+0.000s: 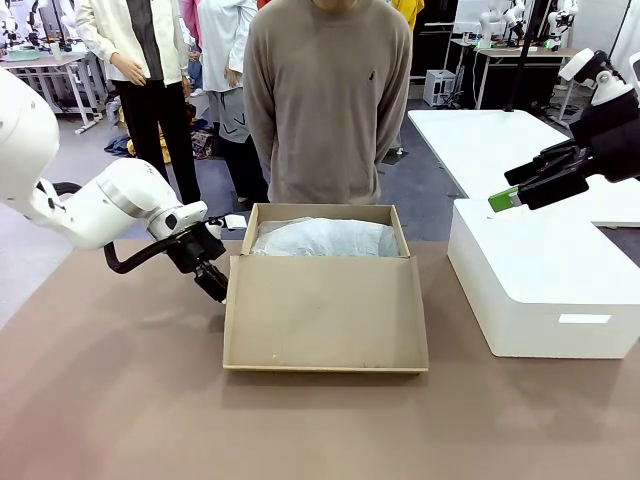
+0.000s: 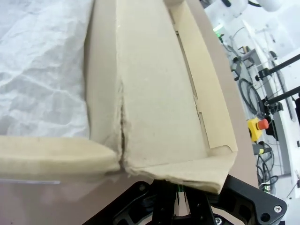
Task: Pack the shoes into the box.
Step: Close the Shoes Box.
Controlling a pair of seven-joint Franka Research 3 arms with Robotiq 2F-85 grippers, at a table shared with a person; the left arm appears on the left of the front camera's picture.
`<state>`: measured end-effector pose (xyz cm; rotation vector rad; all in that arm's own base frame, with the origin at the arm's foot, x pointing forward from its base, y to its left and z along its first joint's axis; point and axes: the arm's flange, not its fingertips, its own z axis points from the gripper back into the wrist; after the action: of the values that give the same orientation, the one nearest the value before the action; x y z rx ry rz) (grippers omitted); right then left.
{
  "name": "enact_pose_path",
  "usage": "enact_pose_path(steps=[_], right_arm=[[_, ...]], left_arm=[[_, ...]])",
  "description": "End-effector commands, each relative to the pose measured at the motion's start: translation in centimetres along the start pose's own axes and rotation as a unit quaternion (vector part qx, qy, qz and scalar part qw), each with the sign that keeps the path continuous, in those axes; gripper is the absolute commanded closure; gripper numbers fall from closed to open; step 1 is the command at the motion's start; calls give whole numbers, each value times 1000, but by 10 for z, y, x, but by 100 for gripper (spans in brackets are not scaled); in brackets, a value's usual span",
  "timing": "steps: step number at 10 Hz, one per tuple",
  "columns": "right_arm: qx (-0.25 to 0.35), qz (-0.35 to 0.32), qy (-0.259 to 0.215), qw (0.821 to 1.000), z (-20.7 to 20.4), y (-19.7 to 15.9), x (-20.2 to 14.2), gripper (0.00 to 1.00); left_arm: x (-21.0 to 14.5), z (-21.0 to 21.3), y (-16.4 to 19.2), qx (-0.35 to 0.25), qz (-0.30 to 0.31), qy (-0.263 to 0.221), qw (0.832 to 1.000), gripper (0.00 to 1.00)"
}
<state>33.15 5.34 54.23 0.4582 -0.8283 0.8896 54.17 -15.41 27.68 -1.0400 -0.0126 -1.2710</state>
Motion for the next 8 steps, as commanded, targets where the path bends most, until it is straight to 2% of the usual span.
enact_pose_path(steps=[1, 5, 8], right_arm=[[6, 7, -8, 1000, -1, -2, 0, 0], [6, 7, -8, 1000, -1, -2, 0, 0], [6, 7, -8, 1000, -1, -2, 0, 0]], left_arm=[[0, 4, 3, -32, -15, -13, 999, 100], [1, 2, 6, -82, -20, -47, 995, 100], [2, 9, 4, -88, -17, -76, 993, 100]])
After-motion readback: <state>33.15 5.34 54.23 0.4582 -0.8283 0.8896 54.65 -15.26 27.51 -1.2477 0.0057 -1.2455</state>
